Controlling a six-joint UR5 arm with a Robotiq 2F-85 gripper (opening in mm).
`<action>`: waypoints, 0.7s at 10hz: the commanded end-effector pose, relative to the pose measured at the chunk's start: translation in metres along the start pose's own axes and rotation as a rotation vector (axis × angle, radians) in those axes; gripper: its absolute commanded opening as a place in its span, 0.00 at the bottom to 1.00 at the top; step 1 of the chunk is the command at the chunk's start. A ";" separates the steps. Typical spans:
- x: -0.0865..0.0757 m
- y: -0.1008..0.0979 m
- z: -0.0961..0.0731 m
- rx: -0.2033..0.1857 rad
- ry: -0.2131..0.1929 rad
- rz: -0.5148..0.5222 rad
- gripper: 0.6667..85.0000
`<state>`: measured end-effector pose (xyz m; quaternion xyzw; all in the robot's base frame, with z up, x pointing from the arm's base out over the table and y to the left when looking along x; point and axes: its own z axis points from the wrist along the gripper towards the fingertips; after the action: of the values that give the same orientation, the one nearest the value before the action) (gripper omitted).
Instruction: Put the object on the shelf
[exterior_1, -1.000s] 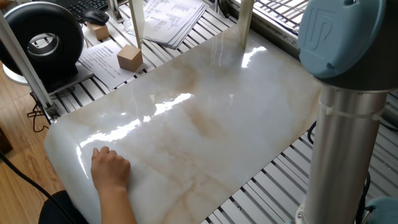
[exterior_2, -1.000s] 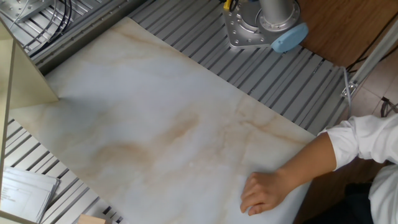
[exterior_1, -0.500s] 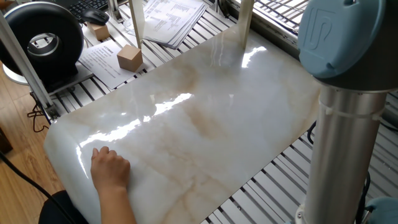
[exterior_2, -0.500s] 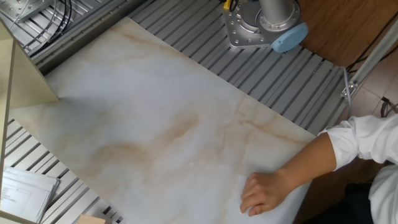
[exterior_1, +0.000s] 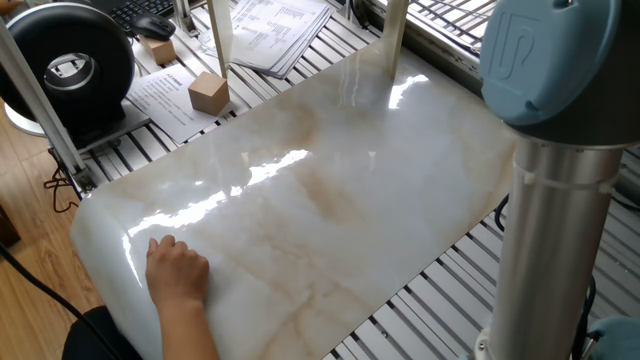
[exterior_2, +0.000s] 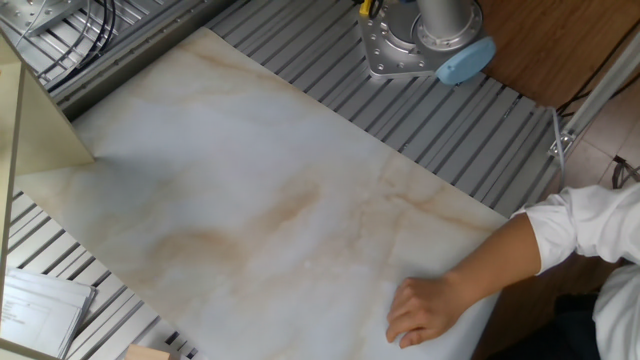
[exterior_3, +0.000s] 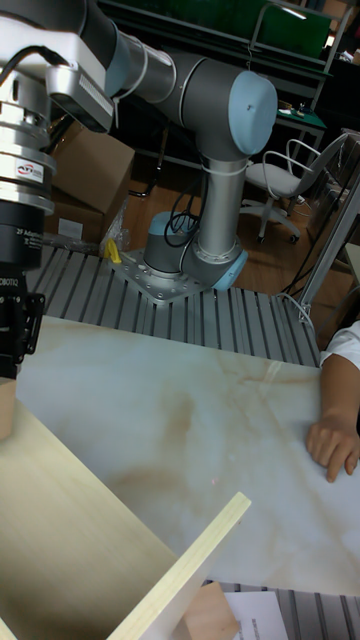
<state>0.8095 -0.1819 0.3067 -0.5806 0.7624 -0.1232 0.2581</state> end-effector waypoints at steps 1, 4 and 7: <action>0.000 -0.008 -0.003 0.030 -0.009 -0.055 0.23; -0.001 -0.007 -0.005 0.027 -0.022 -0.070 0.48; 0.002 -0.010 -0.006 0.036 -0.011 -0.090 0.68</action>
<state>0.8130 -0.1860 0.3120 -0.6072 0.7366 -0.1414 0.2621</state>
